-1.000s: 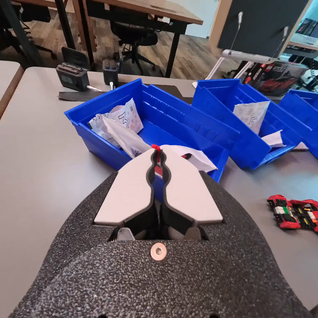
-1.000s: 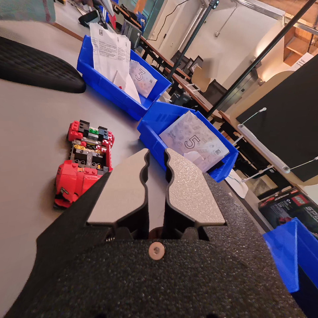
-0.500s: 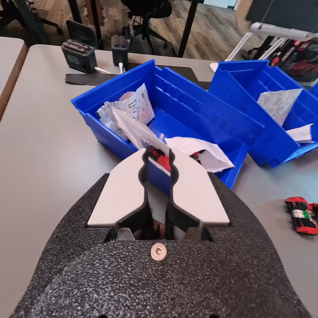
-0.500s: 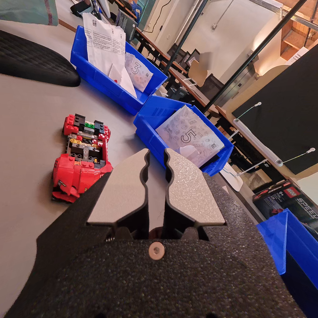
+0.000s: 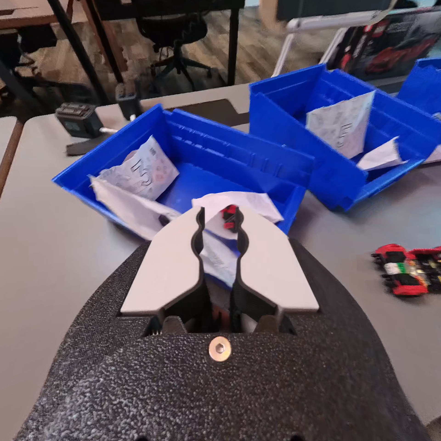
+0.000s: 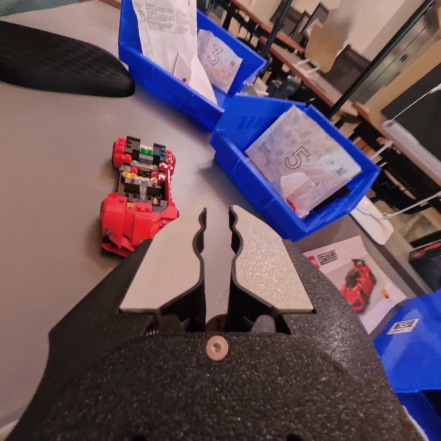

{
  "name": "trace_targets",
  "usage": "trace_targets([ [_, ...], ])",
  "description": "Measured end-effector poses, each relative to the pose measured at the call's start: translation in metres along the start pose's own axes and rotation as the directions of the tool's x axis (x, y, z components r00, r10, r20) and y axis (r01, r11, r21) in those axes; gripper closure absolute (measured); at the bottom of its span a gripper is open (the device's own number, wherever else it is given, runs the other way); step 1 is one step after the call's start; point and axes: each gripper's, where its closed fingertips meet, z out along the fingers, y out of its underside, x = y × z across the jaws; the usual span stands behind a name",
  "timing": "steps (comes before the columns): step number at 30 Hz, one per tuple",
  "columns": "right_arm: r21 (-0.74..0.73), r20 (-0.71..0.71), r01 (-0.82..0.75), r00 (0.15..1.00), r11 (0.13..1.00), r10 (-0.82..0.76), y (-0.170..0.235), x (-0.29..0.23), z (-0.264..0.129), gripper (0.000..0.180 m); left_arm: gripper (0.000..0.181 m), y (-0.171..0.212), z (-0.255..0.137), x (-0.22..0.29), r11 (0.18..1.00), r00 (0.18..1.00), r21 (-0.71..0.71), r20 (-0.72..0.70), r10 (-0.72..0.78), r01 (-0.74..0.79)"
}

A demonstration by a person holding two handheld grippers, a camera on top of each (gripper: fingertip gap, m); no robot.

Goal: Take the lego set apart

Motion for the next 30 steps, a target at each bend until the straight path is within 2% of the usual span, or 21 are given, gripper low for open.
trace_targets([
  [4, -0.047, 0.089, -0.095, 0.991, 0.994, 0.099, 0.012, -0.01, 0.006, 0.155, 0.158, -0.02, -0.017, 0.084, 0.99, 0.968, 0.141, -0.246, 0.043, -0.008],
  [7, -0.072, 0.148, -0.158, 0.975, 0.985, 0.167, 0.014, -0.018, 0.009, 0.144, 0.157, -0.011, -0.019, 0.152, 0.989, 0.914, 0.148, -0.397, 0.079, -0.021],
  [10, -0.069, 0.158, -0.166, 0.972, 0.984, 0.175, 0.014, -0.022, 0.012, 0.141, 0.156, 0.002, -0.007, 0.211, 0.988, 0.893, 0.147, -0.439, 0.1, -0.038],
  [13, -0.077, 0.18, -0.185, 0.964, 0.98, 0.196, 0.016, -0.025, 0.016, 0.14, 0.157, -0.01, 0.006, 0.26, 0.978, 0.891, 0.205, -0.439, 0.118, -0.028],
  [15, -0.078, 0.194, -0.202, 0.958, 0.976, 0.214, 0.016, -0.024, 0.017, 0.14, 0.156, -0.01, 0.012, 0.292, 0.975, 0.853, 0.197, -0.487, 0.186, -0.1],
  [24, -0.092, 0.196, -0.257, 0.943, 0.962, 0.27, 0.022, -0.024, 0.008, 0.137, 0.156, -0.014, 0.028, 0.331, 0.975, 0.82, 0.187, -0.534, 0.205, -0.121],
  [30, -0.127, 0.207, -0.276, 0.932, 0.953, 0.298, 0.029, -0.03, 0.004, 0.137, 0.156, -0.006, 0.028, 0.349, 0.978, 0.756, 0.168, -0.623, 0.201, -0.122],
])
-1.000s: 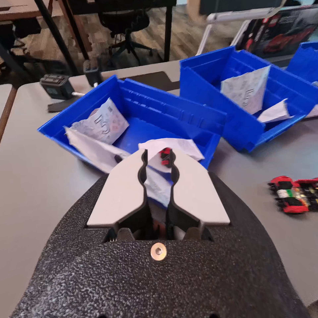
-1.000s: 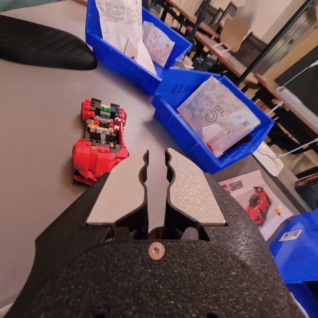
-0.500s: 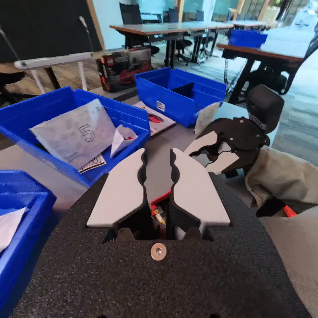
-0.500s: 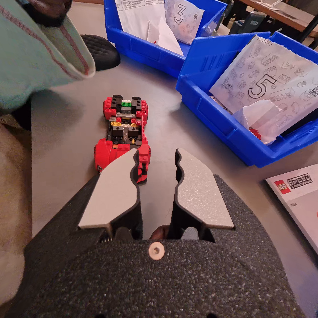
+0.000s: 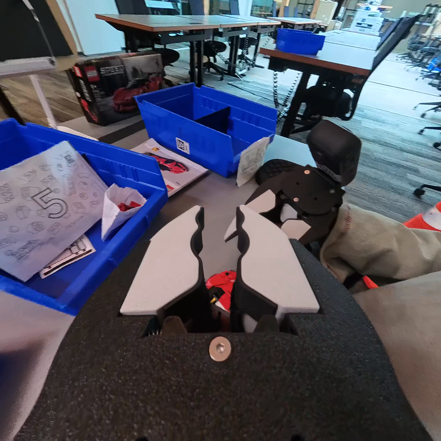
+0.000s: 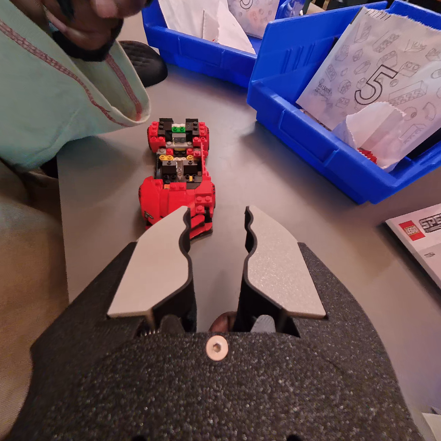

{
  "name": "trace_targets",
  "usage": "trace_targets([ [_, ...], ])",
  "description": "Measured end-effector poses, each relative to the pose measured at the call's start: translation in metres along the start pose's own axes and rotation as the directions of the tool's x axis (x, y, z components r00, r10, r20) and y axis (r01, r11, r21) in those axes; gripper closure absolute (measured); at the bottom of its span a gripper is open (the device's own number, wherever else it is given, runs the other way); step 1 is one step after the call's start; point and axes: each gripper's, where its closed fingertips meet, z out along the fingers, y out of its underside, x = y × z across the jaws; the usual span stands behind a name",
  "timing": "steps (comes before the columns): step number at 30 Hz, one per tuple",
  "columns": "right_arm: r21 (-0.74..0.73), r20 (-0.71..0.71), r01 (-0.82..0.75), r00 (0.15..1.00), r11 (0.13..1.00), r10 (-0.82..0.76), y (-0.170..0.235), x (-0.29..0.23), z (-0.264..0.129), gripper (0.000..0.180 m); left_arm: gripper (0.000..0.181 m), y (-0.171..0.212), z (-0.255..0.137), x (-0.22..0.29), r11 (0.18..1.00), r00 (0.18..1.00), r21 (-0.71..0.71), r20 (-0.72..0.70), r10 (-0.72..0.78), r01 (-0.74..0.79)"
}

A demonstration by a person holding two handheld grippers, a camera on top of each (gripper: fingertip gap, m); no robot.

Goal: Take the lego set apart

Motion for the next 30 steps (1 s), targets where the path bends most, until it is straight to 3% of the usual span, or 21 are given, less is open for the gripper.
trace_targets([
  [4, -0.021, 0.037, -0.014, 0.999, 1.0, 0.014, 0.004, -0.006, 0.001, 0.137, 0.147, 0.012, 0.005, 0.01, 0.998, 0.994, -0.062, -0.108, 0.015, -0.021],
  [13, -0.055, 0.125, -0.072, 0.989, 0.996, 0.078, 0.008, -0.011, 0.005, 0.14, 0.145, 0.083, -0.03, -0.032, 0.961, 0.997, -0.277, -0.071, -0.004, -0.016],
  [22, -0.094, 0.222, -0.176, 0.956, 0.98, 0.193, 0.001, -0.022, 0.009, 0.147, 0.148, 0.122, -0.017, 0.005, 0.903, 0.951, -0.377, -0.297, 0.091, -0.204],
  [25, -0.095, 0.196, -0.102, 0.973, 0.99, 0.119, 0.001, -0.038, 0.0, 0.147, 0.148, 0.132, -0.018, 0.013, 0.886, 0.924, -0.362, -0.348, 0.161, -0.291],
  [30, -0.053, 0.091, 0.127, 0.988, 0.99, -0.122, 0.008, -0.06, 0.0, 0.162, 0.151, 0.137, -0.01, 0.028, 0.884, 0.892, -0.296, -0.384, 0.237, -0.362],
])
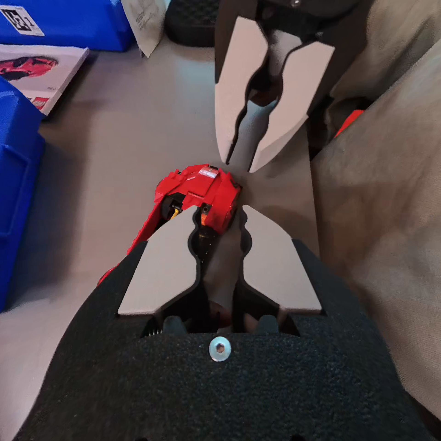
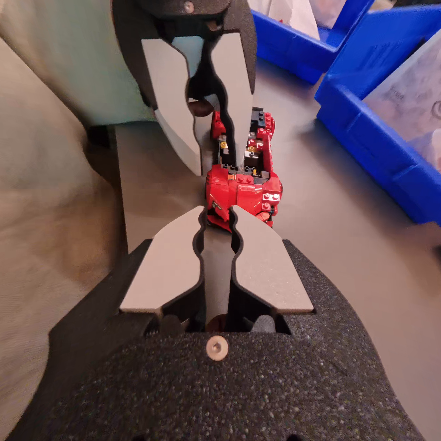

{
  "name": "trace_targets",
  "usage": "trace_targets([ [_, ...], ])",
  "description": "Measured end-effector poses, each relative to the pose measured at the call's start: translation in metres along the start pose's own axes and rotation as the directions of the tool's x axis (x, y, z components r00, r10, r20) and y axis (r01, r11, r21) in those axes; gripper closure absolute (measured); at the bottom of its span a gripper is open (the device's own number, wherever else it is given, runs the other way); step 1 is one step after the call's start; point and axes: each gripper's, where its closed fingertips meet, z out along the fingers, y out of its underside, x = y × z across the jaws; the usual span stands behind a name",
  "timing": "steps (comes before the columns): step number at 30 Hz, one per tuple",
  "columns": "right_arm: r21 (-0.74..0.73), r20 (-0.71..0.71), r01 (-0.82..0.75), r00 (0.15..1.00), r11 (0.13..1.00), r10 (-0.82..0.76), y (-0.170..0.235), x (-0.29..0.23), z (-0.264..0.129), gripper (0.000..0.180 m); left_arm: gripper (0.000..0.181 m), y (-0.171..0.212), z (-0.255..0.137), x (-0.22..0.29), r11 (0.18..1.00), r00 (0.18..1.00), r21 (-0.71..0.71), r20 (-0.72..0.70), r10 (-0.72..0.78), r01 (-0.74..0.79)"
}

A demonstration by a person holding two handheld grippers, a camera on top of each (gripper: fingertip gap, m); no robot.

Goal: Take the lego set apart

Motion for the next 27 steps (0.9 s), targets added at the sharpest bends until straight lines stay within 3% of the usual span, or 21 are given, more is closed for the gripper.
trace_targets([
  [2, -0.008, -0.043, 0.048, 0.998, 0.999, -0.048, 0.003, 0.0, 0.005, 0.162, 0.154, 0.007, 0.005, -0.002, 0.999, 1.0, -0.04, 0.013, 0.01, -0.01],
  [7, -0.001, 0.007, -0.052, 0.999, 0.999, 0.052, 0.003, 0.0, 0.016, 0.161, 0.157, 0.008, 0.009, 0.0, 0.998, 0.999, -0.05, 0.022, 0.032, -0.031],
  [11, -0.028, 0.094, -0.235, 0.967, 0.972, 0.236, 0.003, 0.001, 0.015, 0.165, 0.158, 0.008, 0.01, -0.001, 0.999, 0.999, -0.042, 0.039, 0.014, -0.013],
  [16, -0.109, 0.194, -0.373, 0.901, 0.921, 0.388, 0.001, -0.005, 0.011, 0.152, 0.158, 0.007, 0.011, -0.001, 0.999, 0.999, -0.041, 0.051, -0.002, 0.004],
  [19, -0.133, 0.092, -0.318, 0.939, 0.939, 0.331, 0.006, 0.003, 0.014, 0.168, 0.158, 0.007, 0.012, -0.001, 0.999, 0.998, -0.042, 0.06, -0.02, 0.023],
  [25, -0.148, 0.037, -0.108, 0.993, 0.983, 0.115, 0.006, 0.002, 0.013, 0.168, 0.157, 0.007, 0.012, -0.001, 0.997, 0.997, -0.052, 0.06, -0.048, 0.051],
  [27, -0.138, -0.006, -0.048, 0.999, 0.989, 0.048, 0.004, 0.005, 0.011, 0.175, 0.157, 0.007, 0.012, -0.001, 0.997, 0.997, -0.052, 0.064, -0.052, 0.055],
])
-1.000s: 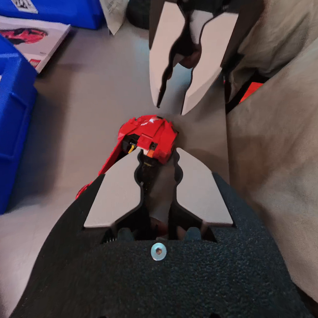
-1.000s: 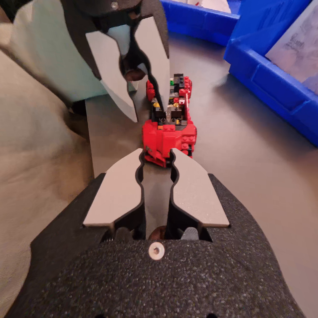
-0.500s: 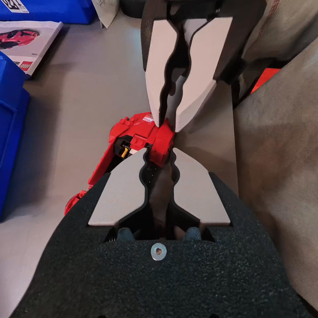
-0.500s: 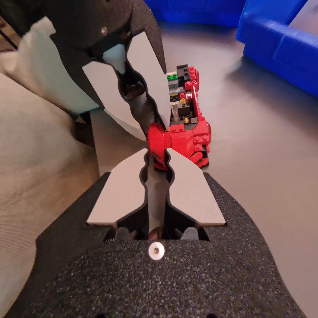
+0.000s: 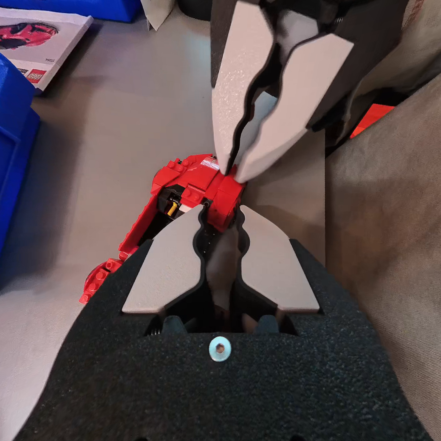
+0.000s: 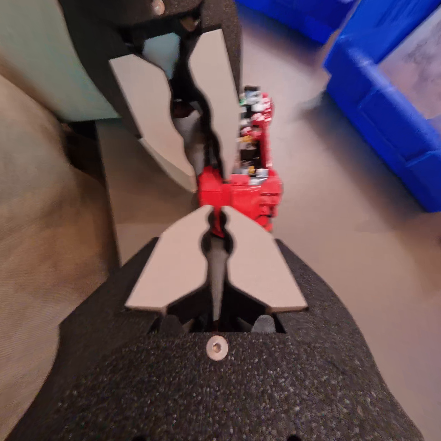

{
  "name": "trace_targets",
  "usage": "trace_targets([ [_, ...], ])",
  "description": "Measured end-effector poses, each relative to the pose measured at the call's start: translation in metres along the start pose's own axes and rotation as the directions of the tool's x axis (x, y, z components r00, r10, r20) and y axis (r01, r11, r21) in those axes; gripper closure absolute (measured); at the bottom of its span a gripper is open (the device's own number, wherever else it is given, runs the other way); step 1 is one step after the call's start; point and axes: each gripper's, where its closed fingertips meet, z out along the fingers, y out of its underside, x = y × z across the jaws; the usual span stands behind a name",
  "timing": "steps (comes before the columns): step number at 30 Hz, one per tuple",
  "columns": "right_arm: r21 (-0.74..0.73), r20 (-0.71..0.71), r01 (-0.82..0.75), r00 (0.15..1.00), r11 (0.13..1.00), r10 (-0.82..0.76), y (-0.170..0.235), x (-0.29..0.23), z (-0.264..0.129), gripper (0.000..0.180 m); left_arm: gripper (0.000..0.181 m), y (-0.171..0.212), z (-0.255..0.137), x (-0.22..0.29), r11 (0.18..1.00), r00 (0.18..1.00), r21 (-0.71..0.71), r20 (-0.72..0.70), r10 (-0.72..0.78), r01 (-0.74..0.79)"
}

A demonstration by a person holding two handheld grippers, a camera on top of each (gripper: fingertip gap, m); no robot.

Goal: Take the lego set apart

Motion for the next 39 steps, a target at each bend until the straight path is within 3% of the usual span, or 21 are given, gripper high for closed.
trace_targets([
  [2, 0.061, 0.054, 0.042, 0.998, 0.997, -0.045, -0.01, -0.013, -0.001, 0.18, 0.158, -0.002, 0.002, -0.001, 1.0, 1.0, 0.009, 0.006, -0.014, 0.014],
  [4, -0.011, 0.055, 0.043, 0.998, 0.999, -0.042, 0.002, -0.016, 0.004, 0.18, 0.158, -0.001, 0.001, -0.001, 1.0, 1.0, 0.011, 0.009, 0.013, -0.013],
  [6, 0.036, 0.069, -0.062, 0.996, 0.997, 0.059, 0.003, -0.012, -0.002, 0.173, 0.158, -0.001, 0.001, -0.001, 1.0, 1.0, 0.024, 0.004, -0.001, 0.001],
  [8, 0.122, 0.096, -0.199, 0.977, 0.972, 0.188, 0.001, -0.006, -0.013, 0.153, 0.158, -0.001, 0.0, -0.001, 1.0, 1.0, 0.028, 0.009, 0.004, -0.005],
  [13, 0.042, 0.151, -0.426, 0.897, 0.904, 0.416, 0.024, -0.012, -0.012, 0.146, 0.158, -0.001, 0.001, 0.0, 1.0, 1.0, 0.019, 0.018, 0.012, -0.012],
  [16, 0.083, 0.201, -0.503, 0.854, 0.86, 0.48, 0.013, -0.011, -0.009, 0.147, 0.158, -0.002, 0.001, 0.0, 1.0, 1.0, 0.027, 0.015, 0.008, -0.009],
  [27, 0.01, 0.335, -0.749, 0.627, 0.663, 0.703, 0.014, -0.001, -0.005, 0.168, 0.158, -0.002, 0.002, 0.0, 0.999, 0.999, 0.032, 0.041, 0.025, -0.026],
  [34, 0.057, 0.3, -0.695, 0.697, 0.717, 0.651, 0.013, 0.002, -0.006, 0.174, 0.158, -0.002, 0.003, -0.001, 0.999, 0.999, 0.04, 0.043, 0.018, -0.02],
  [39, 0.13, 0.372, -0.718, 0.674, 0.684, 0.638, 0.0, 0.002, -0.014, 0.177, 0.158, -0.002, 0.003, -0.001, 0.999, 0.999, 0.047, 0.043, 0.018, -0.02],
])
